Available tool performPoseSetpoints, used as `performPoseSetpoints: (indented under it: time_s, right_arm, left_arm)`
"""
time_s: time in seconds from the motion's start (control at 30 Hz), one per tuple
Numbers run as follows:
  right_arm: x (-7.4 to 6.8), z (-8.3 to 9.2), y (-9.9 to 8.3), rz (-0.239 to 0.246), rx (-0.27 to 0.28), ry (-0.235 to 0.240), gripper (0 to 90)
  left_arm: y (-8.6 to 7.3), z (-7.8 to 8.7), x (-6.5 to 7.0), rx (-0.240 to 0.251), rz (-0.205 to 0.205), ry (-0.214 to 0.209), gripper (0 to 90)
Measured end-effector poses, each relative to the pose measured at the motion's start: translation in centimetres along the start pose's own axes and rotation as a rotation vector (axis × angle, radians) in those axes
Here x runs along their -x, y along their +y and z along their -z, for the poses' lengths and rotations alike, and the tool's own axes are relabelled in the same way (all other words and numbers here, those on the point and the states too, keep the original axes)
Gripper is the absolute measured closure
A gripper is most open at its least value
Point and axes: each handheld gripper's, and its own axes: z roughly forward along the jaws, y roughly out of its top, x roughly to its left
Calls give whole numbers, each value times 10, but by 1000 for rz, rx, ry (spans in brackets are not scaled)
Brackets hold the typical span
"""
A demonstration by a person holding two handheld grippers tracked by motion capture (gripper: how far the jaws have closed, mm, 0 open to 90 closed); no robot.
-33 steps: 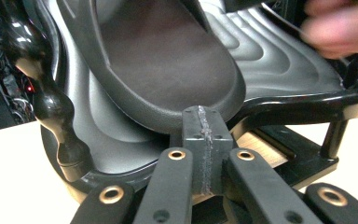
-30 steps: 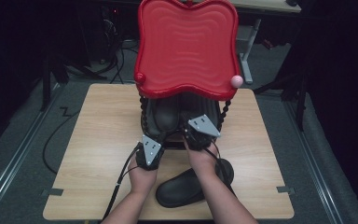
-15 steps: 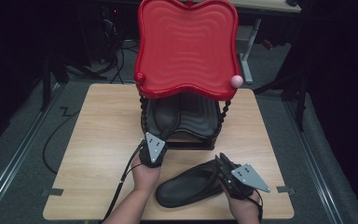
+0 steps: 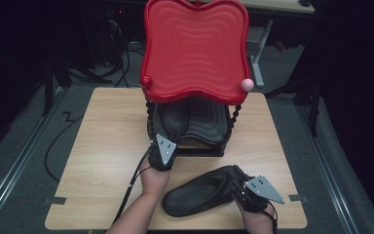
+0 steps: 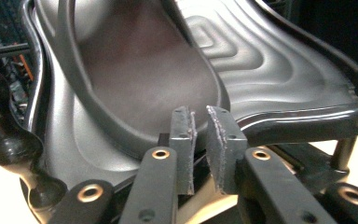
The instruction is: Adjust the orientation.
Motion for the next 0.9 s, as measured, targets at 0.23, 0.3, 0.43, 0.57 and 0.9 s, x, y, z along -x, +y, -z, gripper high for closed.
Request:
performPoseSetpoints:
  time_s: [0.23, 0.3, 0.43, 0.57, 0.9]
  right_arm:
    - [7, 6, -11, -26, -51, -30, 666]
    - [12, 11, -18, -41, -79, -46, 668]
    - [26, 19, -32, -65, -153, -88, 711]
    - [41, 20, -46, -93, -238, -144, 763]
    - [37, 3, -58, -91, -365, -89, 821]
  left_arm:
    - [-10, 32, 0, -8, 15, -84, 713]
    - [-18, 44, 1, -29, 19, -118, 702]
    - [-35, 62, 6, -72, -18, -176, 679]
    - [-51, 75, 8, -80, -41, -197, 743]
    - [-59, 77, 1, -103, -26, -210, 816]
